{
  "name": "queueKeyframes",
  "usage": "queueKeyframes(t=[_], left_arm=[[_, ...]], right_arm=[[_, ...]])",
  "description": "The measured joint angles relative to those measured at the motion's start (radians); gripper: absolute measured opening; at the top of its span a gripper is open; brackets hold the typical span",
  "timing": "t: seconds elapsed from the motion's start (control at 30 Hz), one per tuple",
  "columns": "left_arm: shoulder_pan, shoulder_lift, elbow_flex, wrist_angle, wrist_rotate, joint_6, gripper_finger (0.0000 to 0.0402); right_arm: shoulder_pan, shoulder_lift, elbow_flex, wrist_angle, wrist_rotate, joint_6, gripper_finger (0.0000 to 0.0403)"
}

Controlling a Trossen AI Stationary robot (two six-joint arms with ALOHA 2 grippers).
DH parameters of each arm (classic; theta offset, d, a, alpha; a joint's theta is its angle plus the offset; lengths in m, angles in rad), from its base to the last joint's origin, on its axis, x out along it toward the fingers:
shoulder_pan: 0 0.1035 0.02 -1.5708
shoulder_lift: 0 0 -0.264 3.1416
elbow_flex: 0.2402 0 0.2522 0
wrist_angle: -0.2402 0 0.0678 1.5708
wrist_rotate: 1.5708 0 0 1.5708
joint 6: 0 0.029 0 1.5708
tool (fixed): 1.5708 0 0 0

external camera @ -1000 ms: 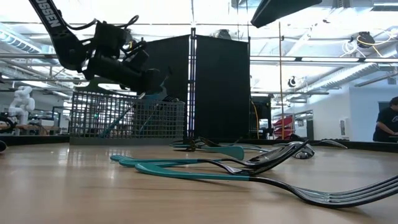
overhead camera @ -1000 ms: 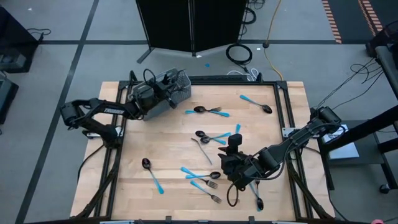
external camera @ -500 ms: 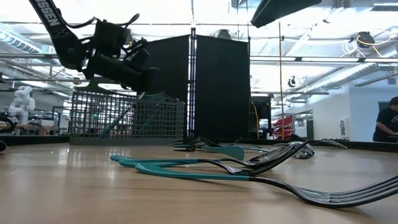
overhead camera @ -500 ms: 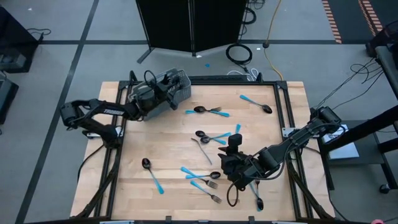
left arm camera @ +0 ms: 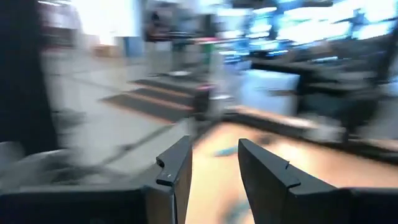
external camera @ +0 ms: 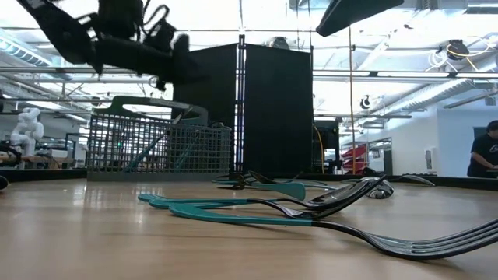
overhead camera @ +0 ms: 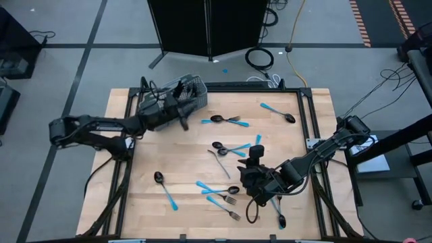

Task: Sort silverware
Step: Put the blue fork in the silverware rack

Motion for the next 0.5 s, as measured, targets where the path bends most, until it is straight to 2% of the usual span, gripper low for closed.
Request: queueKeyframes(t=[0.2,0.27,0.37,0.5], left_arm=[[-0.112,-0.095,0.0,-0.087,0.446,-0.144,0.0125],[-0.169,-0.101,0.0,-0.125,0.539,-0.164,0.0125],[-0.291,-0.091,0.0,-0.208,0.538,-0.144,0.0125],[-0.478,-0.013,0.001,-0.238,0.4,-0.091,0.0125]], right_arm=[[0.0,0.0,0.0,-0.008,0.0,0.032,0.0109],[0.0,0.0,0.0,-0.008,0.0,0.032,0.0109],[0.0,0.0,0.0,-0.008,0.0,0.032,0.0109],[-0.001,0.0,0.0,0.001,0.0,0.047,0.0109]])
